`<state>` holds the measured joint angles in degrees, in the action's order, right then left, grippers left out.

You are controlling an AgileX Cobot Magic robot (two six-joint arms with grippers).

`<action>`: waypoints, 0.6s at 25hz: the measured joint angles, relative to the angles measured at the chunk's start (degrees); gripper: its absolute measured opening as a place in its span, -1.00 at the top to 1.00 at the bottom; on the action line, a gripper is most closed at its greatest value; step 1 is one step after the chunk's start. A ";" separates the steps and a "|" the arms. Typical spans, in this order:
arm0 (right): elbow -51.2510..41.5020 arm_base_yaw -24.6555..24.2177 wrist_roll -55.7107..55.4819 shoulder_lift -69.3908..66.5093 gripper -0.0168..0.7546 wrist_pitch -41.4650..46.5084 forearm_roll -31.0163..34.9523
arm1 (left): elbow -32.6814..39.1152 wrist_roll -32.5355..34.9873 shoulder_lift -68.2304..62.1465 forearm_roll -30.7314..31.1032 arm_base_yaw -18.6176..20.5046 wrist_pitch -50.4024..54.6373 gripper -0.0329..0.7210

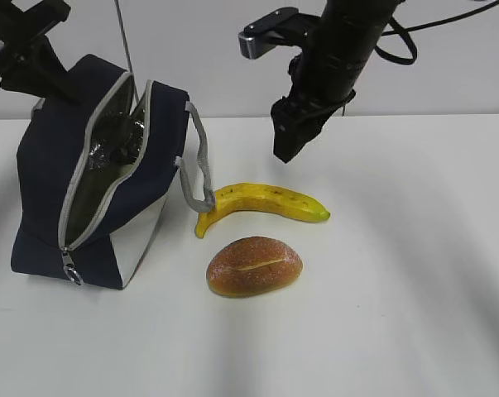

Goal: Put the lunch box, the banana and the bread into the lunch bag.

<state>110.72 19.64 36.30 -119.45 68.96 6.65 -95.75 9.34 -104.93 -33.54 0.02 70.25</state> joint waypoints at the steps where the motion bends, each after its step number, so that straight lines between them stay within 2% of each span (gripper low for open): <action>1: 0.00 0.00 2.64 -0.65 -0.51 -0.33 0.30 | 0.00 0.29 0.00 0.00 0.00 0.00 0.92; 8: -0.09 0.10 19.25 -5.68 -0.51 -6.71 4.27 | 0.00 2.53 0.00 0.32 0.00 0.00 0.92; 15: -0.09 0.10 24.80 -8.96 -0.51 -11.01 4.63 | 0.00 2.64 0.00 1.35 0.00 0.00 0.92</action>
<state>110.63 19.75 61.10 -128.42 57.94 11.28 -95.75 11.98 -104.93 -32.19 0.02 70.25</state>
